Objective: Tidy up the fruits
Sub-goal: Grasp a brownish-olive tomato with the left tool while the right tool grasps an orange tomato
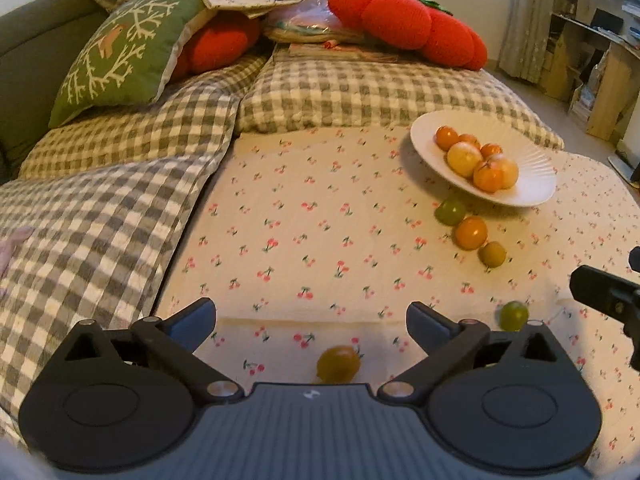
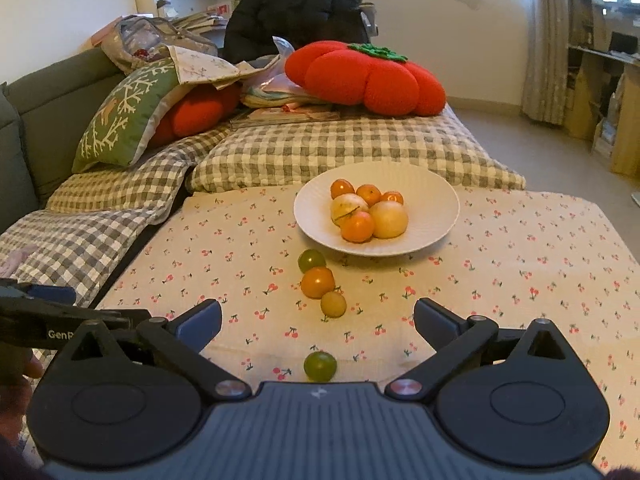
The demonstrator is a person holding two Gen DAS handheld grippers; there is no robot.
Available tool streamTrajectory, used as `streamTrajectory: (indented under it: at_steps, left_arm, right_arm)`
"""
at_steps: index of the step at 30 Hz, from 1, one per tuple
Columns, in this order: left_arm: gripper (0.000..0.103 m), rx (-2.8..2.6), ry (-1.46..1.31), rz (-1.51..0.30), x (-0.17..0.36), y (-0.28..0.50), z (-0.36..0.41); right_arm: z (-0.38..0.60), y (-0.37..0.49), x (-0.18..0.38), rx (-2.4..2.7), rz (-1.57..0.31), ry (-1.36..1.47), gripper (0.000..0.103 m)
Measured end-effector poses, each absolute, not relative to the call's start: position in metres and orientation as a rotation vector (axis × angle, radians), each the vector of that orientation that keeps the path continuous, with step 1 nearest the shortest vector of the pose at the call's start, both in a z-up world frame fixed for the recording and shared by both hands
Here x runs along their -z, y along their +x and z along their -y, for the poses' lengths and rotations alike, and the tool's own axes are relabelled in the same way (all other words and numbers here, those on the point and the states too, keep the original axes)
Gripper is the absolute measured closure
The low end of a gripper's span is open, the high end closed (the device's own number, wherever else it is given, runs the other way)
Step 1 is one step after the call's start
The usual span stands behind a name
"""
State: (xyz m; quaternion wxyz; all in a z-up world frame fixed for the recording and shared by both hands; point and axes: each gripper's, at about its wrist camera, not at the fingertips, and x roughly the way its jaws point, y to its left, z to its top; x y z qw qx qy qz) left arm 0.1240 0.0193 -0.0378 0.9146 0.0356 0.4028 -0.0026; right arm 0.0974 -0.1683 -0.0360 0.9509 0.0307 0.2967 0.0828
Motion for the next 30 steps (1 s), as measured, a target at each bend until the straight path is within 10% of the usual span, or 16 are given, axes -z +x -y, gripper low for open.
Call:
streamTrajectory:
  at_steps: [14,26,30]
  left_arm:
    - [0.01,0.054,0.074,-0.889,0.074,0.119,-0.027]
    - [0.044,0.09,0.026,-0.937,0.089,0.127,-0.029]
    - [0.072,0.092,0.003,-0.964,0.094,0.13,-0.031]
  right_arm:
    - [0.161,0.098,0.056,-0.154,-0.65,0.035,0.001]
    - [0.145,0.114,0.065,-0.148,-0.676,-0.069,0.002]
    - [0.139,0.125,0.065,-0.161,-0.67,-0.101,0.003]
